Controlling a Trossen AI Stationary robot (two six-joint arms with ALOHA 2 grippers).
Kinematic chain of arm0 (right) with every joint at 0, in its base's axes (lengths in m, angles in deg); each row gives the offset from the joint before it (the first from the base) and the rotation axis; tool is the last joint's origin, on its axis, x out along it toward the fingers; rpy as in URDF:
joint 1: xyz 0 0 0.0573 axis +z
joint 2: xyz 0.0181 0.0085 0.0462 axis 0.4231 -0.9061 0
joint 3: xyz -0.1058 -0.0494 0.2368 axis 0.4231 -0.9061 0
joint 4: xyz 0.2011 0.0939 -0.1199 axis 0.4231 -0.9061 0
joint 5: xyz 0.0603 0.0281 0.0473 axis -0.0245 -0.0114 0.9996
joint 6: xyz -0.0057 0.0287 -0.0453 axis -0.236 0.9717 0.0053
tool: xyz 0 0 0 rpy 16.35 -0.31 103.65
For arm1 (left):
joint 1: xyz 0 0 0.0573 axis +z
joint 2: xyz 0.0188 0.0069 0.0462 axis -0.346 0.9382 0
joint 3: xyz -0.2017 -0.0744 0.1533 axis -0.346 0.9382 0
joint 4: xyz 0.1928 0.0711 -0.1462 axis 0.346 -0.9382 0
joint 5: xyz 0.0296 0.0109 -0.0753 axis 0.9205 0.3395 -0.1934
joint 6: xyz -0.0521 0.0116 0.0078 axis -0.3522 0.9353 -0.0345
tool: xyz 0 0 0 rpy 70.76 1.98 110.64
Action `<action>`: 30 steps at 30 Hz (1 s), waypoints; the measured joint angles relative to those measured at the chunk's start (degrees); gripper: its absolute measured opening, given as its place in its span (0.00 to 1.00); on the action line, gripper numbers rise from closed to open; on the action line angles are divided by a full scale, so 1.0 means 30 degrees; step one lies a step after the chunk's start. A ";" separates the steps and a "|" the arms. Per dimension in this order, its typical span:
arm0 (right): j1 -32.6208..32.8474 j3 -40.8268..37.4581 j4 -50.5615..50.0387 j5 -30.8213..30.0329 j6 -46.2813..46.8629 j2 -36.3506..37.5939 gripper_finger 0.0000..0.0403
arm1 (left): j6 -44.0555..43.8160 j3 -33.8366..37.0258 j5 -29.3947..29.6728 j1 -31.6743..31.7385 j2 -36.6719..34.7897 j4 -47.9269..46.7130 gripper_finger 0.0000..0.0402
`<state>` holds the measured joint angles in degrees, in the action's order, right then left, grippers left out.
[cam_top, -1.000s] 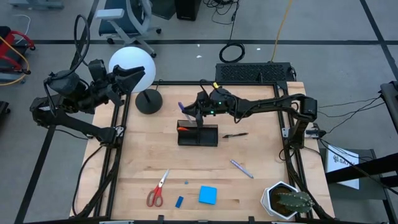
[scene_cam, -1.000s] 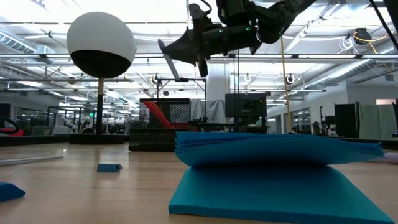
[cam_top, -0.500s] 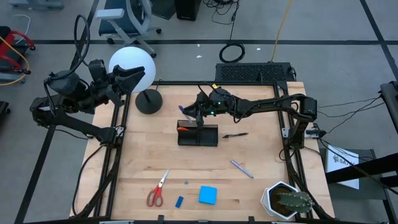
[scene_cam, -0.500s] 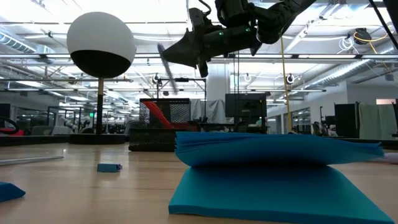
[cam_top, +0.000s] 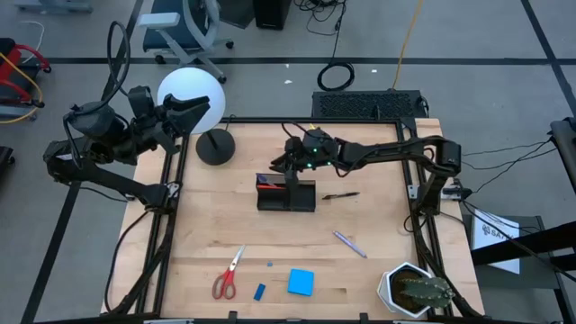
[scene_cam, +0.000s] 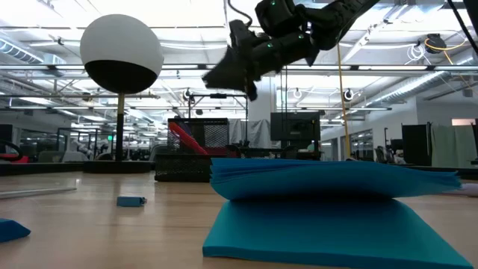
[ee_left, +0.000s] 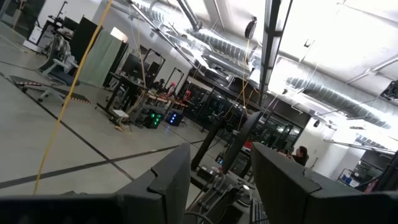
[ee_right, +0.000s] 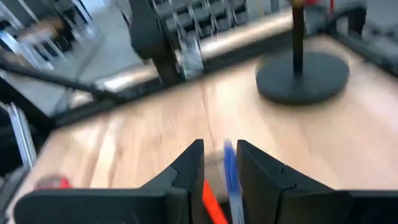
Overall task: Pick and place office supplies into organizer
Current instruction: Put the black pen into the desk organizer
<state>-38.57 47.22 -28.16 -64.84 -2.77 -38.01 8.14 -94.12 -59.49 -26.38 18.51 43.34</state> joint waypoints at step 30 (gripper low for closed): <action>0.1443 0.0975 -2.3948 -0.2709 -0.9525 0.4674 0.22 | -0.0022 0.0000 -0.0010 0.0000 0.0002 -0.0082 0.43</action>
<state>-34.24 50.15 -100.00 -72.96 -31.34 -23.99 8.07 -94.12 -59.51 -26.38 18.52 43.10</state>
